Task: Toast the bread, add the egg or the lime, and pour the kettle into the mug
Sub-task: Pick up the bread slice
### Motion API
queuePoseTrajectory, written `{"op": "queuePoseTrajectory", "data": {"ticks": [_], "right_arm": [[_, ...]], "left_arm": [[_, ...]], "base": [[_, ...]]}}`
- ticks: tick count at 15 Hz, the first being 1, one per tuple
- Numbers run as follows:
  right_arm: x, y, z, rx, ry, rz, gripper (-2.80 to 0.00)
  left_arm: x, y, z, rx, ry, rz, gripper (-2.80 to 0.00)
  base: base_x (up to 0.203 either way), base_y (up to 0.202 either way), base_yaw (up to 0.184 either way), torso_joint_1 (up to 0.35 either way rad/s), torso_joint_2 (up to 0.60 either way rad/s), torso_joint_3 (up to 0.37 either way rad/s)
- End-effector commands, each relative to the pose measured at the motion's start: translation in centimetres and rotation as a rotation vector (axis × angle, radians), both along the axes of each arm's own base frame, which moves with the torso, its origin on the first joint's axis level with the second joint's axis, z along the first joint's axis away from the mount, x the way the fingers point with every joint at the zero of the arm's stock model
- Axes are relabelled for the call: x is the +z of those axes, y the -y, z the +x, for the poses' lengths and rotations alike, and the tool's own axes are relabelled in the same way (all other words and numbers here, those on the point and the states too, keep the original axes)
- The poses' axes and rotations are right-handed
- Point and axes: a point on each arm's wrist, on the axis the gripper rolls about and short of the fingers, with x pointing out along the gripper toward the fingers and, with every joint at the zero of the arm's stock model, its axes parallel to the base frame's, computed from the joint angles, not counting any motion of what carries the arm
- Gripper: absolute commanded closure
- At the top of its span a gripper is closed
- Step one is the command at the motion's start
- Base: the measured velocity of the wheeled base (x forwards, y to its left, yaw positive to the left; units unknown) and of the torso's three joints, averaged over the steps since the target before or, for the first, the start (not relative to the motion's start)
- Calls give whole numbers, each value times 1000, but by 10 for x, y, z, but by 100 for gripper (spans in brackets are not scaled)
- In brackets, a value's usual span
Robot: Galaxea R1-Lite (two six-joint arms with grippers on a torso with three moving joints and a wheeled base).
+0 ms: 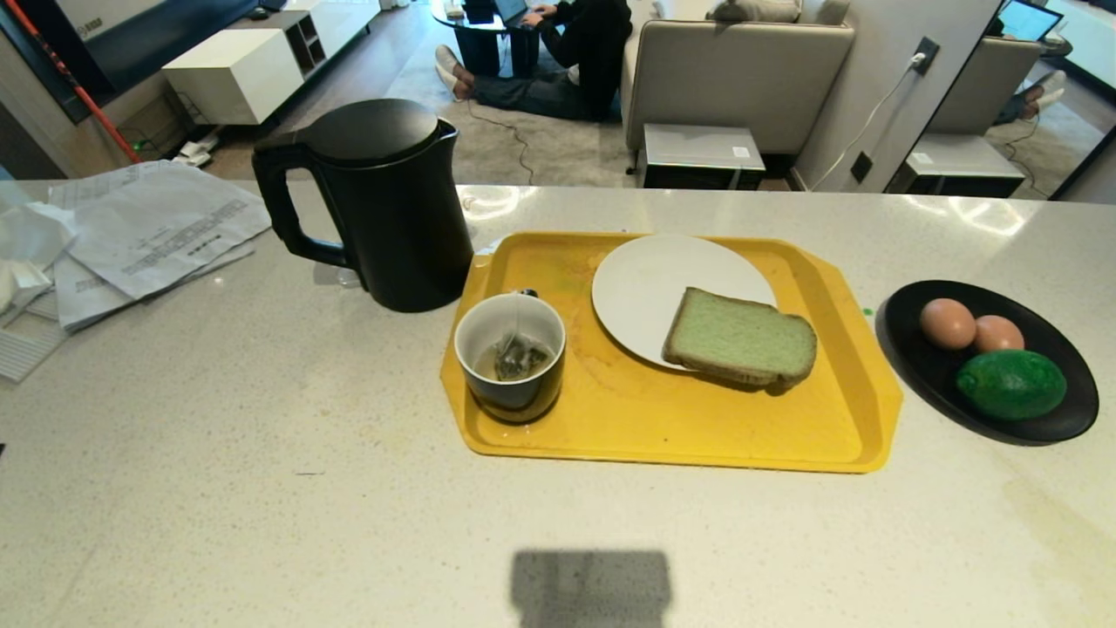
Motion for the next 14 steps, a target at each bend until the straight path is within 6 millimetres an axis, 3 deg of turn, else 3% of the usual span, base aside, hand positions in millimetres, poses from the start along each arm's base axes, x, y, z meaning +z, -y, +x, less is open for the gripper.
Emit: {"op": "queuePoseTrajectory", "data": {"ticks": [1, 6, 10, 14], "right_arm": [[0, 0, 0, 0, -2, 0, 0], [6, 0, -2, -1, 21, 0, 0], [72, -1, -12, 66, 17, 17, 0], [150, -5, 23, 202, -112, 145, 0]], "left_arm": [[0, 0, 0, 1, 0, 0, 0], [0, 0, 0, 1, 1, 0, 0], [0, 0, 0, 1, 0, 0, 0], [0, 0, 0, 1, 0, 0, 0]], "base": [[0, 0, 0, -71, 134, 56], [0, 0, 0, -13, 24, 10], [0, 0, 0, 0, 0, 0], [0, 0, 0, 0, 0, 0]]}}
